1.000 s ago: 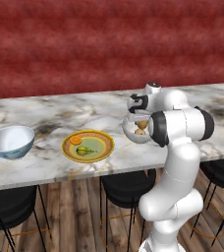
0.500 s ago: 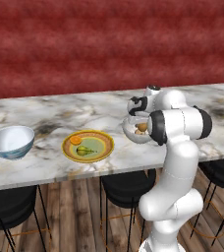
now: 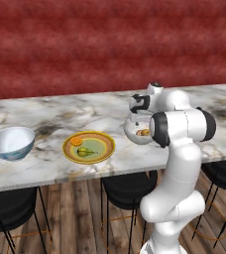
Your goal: Take the fruits from the plate on the dining counter and place two fruits in each bowl.
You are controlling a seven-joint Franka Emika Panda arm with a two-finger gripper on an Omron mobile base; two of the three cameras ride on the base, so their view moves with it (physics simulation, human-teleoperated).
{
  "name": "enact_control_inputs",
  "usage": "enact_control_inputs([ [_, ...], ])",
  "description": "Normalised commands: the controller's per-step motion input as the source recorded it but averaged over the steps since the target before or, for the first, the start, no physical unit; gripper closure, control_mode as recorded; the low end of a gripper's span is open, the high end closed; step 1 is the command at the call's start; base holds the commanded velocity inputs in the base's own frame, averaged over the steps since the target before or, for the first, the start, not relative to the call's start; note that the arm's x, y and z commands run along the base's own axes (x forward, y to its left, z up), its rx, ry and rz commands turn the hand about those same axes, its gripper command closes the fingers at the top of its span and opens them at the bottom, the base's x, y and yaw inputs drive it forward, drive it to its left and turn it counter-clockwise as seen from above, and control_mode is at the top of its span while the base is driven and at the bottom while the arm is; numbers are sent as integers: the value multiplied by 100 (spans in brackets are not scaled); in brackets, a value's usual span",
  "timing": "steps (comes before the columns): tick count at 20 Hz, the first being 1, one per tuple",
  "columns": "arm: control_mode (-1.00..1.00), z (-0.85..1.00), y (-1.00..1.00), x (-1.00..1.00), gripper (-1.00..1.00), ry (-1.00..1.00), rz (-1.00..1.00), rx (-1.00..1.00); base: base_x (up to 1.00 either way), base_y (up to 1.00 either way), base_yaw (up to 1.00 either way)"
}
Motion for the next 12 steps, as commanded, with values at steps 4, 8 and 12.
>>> enact_control_inputs([
  [4, -100, 67, 14, -5, -100, 4, 0, 0, 0, 0, 0],
  [8, -100, 59, 67, -32, -100, 20, 0, 0, 0, 0, 0],
  [12, -100, 41, 60, -59, -100, 21, 0, 0, 0, 0, 0],
])
